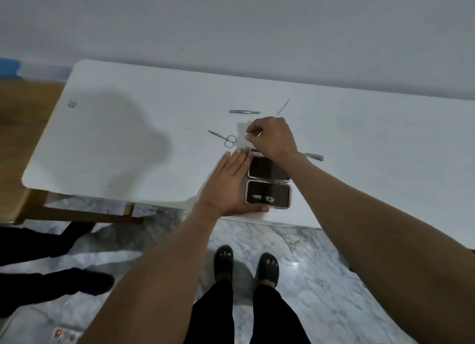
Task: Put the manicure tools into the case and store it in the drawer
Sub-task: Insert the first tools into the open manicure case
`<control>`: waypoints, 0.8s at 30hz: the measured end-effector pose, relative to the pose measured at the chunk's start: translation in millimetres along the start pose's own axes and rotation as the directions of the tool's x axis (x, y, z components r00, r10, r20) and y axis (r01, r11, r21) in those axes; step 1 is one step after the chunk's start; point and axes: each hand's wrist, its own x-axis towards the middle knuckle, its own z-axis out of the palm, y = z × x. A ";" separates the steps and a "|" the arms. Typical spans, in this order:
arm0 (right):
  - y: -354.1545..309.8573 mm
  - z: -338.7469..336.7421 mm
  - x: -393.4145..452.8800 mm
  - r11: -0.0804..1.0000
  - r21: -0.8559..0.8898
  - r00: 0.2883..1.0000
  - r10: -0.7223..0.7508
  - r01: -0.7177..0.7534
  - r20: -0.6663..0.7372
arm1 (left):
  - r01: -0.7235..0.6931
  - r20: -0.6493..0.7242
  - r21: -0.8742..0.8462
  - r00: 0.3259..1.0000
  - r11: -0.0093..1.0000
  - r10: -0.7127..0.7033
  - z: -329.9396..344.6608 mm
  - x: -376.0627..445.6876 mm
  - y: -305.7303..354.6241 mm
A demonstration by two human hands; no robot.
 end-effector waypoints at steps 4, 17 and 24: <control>-8.3 14.2 15.8 0.999 -0.010 0.996 -0.042 0.043 0.073 | -0.012 0.004 -0.018 1.000 1.000 0.012 -1.4 1.1 0.2; -12.4 14.8 32.4 0.966 -0.186 0.978 -0.153 0.179 0.143 | -0.003 -0.034 -0.082 0.999 0.997 0.000 -2.3 1.6 0.2; -11.3 27.5 29.4 0.936 -0.251 0.965 -0.216 0.248 0.149 | -0.009 -0.054 -0.102 0.999 0.995 0.004 -2.5 2.3 0.0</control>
